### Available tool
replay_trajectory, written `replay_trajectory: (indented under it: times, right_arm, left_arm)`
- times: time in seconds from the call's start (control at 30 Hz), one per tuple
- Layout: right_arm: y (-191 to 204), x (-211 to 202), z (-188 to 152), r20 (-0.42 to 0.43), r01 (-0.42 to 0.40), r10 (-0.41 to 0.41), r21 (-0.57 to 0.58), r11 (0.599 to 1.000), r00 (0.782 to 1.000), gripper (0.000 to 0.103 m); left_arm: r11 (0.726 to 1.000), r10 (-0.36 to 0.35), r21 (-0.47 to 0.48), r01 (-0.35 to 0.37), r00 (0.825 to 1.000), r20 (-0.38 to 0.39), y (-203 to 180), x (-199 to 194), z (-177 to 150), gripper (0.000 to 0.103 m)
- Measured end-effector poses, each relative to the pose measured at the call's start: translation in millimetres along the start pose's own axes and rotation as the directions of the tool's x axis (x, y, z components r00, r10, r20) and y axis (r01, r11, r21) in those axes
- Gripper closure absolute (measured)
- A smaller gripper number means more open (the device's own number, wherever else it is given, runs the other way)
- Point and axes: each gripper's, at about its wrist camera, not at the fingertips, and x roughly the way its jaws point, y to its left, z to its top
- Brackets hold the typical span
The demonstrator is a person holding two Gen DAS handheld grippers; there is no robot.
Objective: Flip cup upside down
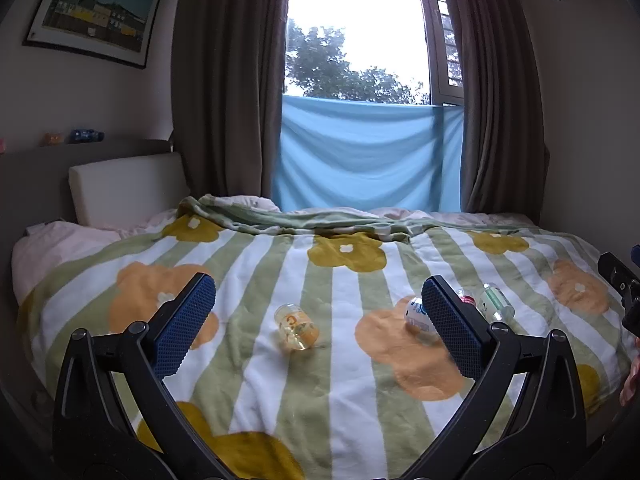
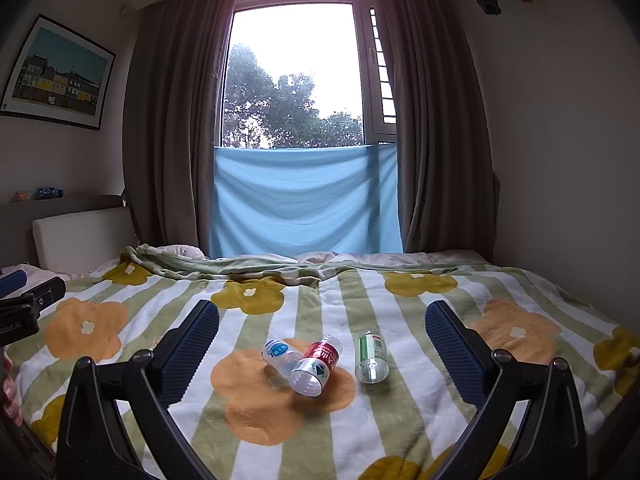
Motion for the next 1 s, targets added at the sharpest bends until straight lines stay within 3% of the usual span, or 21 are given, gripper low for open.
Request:
replay_trajectory:
  times: [1.0]
  right_arm:
    - [-6.1, 0.0, 0.7, 0.023, 0.003, -0.003, 0.006, 1.0, 1.0, 0.0]
  left_arm:
    - [1.0, -0.013, -0.002, 0.013, 1.0, -0.011, -7.3, 0.8, 0.0, 0.0]
